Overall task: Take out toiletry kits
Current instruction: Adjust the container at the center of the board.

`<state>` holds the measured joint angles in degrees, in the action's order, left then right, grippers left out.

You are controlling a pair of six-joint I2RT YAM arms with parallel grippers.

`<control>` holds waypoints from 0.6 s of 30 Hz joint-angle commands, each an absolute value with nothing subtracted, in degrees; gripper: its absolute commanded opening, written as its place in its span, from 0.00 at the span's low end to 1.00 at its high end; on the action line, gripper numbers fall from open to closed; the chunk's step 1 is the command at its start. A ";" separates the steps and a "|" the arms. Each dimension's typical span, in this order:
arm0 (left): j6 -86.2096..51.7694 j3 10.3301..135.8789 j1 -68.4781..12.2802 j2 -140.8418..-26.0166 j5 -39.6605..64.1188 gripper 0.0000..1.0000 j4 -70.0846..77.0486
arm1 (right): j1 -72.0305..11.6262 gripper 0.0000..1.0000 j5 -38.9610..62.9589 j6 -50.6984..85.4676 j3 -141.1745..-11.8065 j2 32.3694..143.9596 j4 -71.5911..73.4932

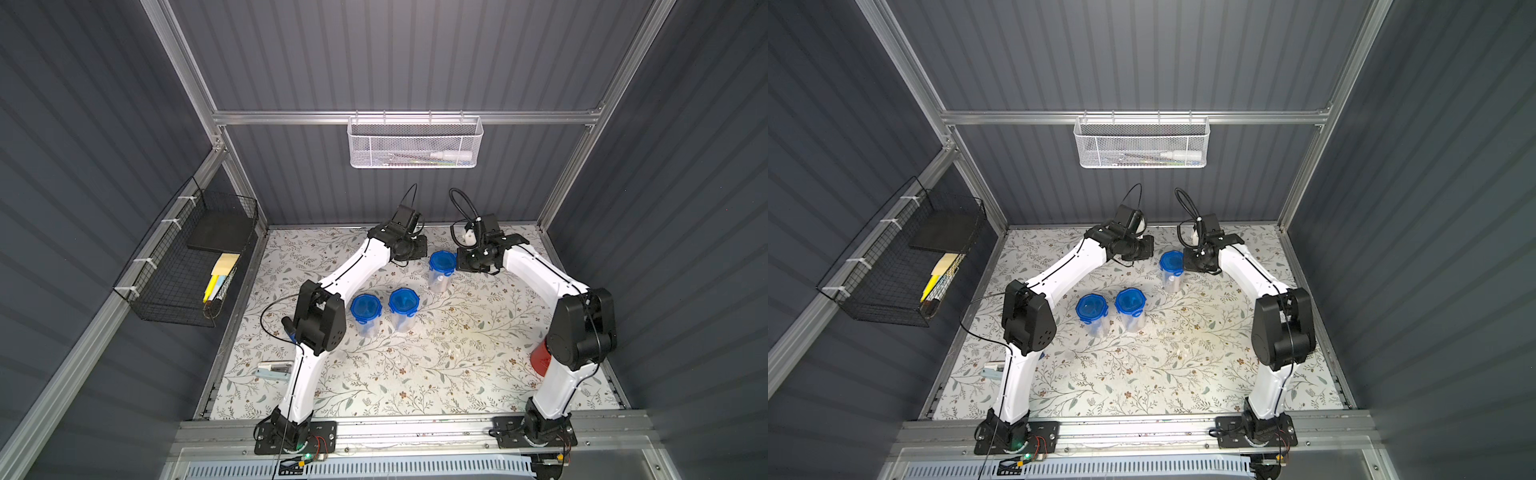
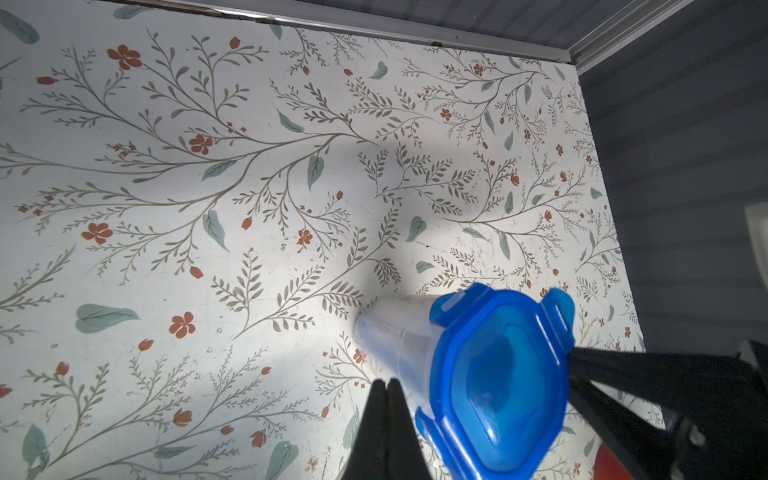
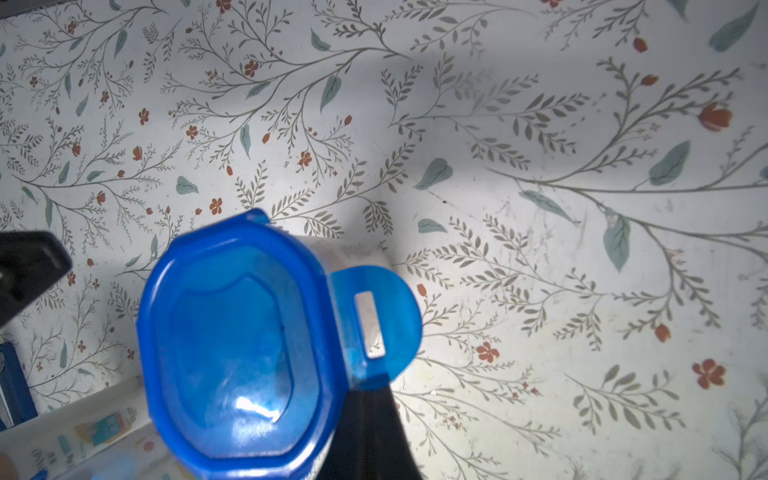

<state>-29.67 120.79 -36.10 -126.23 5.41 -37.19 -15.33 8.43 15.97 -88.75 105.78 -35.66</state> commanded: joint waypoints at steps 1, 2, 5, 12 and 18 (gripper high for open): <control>-28.21 120.98 -35.95 -127.35 6.59 0.00 -36.61 | -14.53 0.00 8.51 14.20 -92.10 108.01 -34.83; -28.17 120.87 -35.95 -127.29 6.74 0.00 -36.65 | -14.46 0.00 8.80 13.86 -92.66 108.59 -34.27; -27.86 120.63 -35.95 -127.09 6.85 0.00 -36.82 | -14.12 0.00 9.66 13.26 -94.86 110.79 -32.97; -27.64 120.82 -36.04 -126.65 7.66 0.00 -36.83 | -13.30 0.00 11.82 12.83 -101.01 115.79 -32.18; -26.92 124.29 -37.15 -127.34 8.00 0.00 -37.97 | -12.25 0.00 14.66 13.82 -102.68 116.34 -29.69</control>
